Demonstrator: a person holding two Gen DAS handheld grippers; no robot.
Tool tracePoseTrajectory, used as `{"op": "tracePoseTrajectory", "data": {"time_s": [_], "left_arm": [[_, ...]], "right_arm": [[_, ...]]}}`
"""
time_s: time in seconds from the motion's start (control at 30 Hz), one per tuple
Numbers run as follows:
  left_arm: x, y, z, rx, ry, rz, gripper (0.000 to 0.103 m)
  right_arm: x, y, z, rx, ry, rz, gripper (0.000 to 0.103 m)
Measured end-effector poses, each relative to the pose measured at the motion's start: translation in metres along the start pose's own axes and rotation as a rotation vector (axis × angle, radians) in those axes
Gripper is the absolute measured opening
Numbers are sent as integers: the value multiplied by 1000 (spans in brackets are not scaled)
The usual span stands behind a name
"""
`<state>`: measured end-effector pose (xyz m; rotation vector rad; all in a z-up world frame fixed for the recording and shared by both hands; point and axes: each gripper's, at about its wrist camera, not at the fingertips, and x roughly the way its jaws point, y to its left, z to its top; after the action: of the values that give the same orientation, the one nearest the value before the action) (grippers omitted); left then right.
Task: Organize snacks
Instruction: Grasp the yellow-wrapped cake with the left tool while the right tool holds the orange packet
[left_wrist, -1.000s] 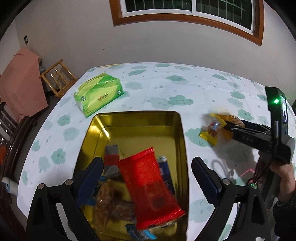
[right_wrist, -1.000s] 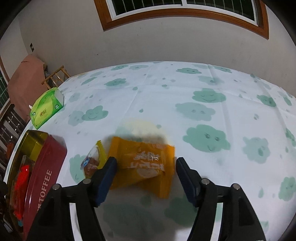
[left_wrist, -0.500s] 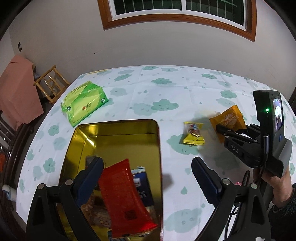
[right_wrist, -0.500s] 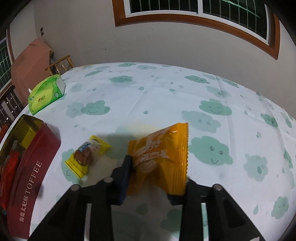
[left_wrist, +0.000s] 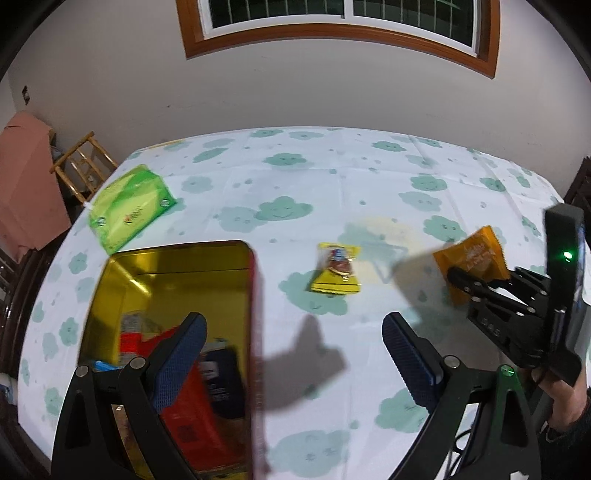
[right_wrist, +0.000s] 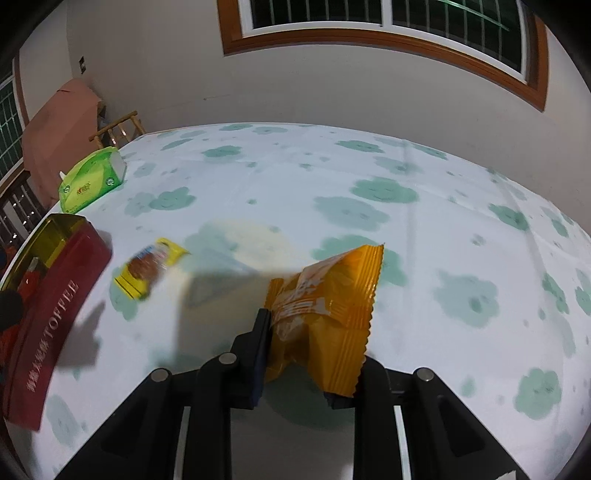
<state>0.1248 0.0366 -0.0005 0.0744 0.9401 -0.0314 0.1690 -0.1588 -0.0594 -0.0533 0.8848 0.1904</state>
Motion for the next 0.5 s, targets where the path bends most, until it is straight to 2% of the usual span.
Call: {"op": "tracePoseTrajectory", "data": {"time_s": [0.27,0.5], "left_arm": [[22,-24,11,29,-1,-19,94],[45,-38,24,74,11,-22,87]], "right_arm": [[-24,-46,-25,55,-4,-50,23],[-41,-70,-45,70,-4,-96,23]]}}
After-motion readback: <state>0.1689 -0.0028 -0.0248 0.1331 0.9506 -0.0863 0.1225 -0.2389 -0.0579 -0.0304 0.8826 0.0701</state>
